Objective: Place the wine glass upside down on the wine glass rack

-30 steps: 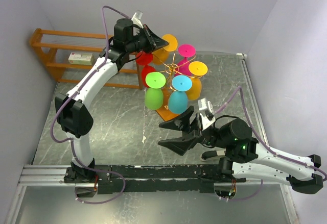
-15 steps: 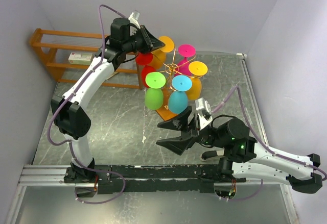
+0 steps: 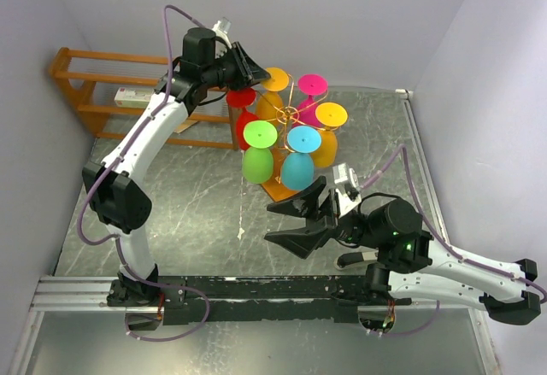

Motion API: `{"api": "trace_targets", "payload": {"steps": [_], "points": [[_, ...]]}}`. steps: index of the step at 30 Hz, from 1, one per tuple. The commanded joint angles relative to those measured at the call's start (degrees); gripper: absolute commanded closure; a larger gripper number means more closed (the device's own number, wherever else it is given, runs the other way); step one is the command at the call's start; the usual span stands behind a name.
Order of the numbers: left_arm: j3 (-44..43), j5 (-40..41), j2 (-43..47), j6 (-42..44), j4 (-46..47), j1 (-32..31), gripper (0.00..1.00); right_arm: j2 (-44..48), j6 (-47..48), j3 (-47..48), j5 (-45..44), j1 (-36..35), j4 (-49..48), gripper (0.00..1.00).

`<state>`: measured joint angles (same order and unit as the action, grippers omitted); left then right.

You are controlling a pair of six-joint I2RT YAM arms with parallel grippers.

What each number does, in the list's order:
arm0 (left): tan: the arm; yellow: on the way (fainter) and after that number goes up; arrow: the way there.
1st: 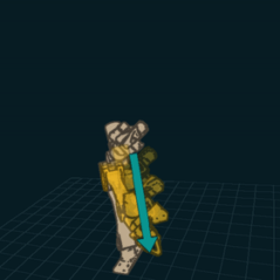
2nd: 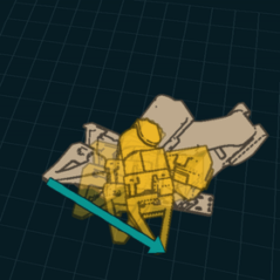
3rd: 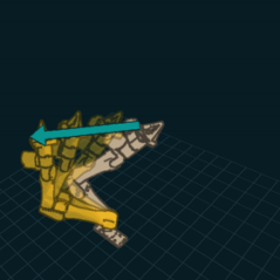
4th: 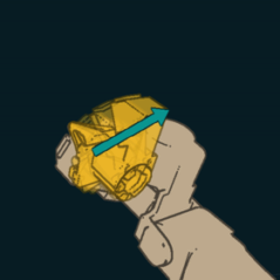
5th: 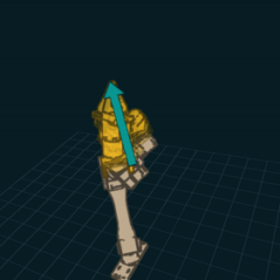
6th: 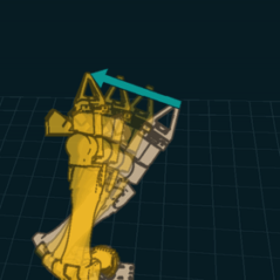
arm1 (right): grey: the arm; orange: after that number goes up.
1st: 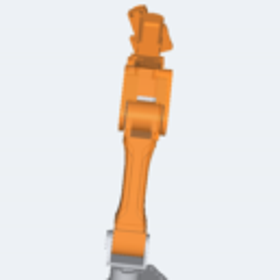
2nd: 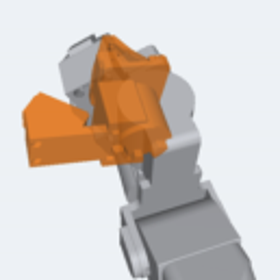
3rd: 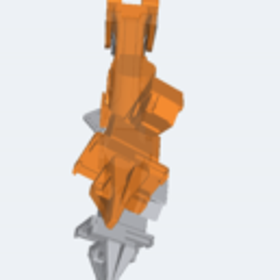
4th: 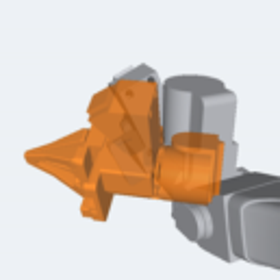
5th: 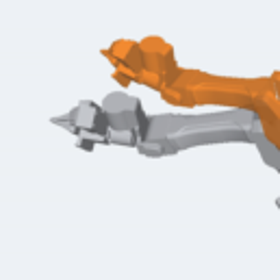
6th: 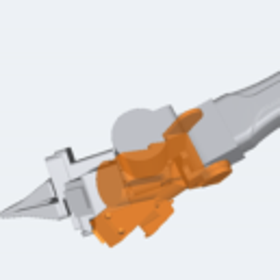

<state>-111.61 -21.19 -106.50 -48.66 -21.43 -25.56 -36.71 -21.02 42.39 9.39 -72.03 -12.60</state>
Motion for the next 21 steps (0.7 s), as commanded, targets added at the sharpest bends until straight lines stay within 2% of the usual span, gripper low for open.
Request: {"api": "trace_targets", "payload": {"steps": [1,5,14,18,21], "points": [[-3.65,1.32,1.25,2.09,-2.21,0.57,0.62,0.95,-0.19,-0.81,-0.87,-0.22,-1.46,0.36],[-3.86,2.42,2.09,2.66,-2.46,0.9,0.54,1.01,-0.26,-0.65,-1.26,-0.27,-1.27,0.36],[-4.92,1.26,4.02,3.0,-0.59,3.19,0.46,1.32,-0.93,-0.5,-3.01,-0.19,-0.56,0.35],[-3.96,2.22,7.24,5.05,0.42,3.97,0.38,1.47,-1.67,0.42,-7.78,-0.24,2.52,0.35],[-3.11,3.38,10.72,8.96,-0.29,4.16,0.33,1.22,-2.76,2.07,-14.89,-0.24,7.68,0.35]]}}
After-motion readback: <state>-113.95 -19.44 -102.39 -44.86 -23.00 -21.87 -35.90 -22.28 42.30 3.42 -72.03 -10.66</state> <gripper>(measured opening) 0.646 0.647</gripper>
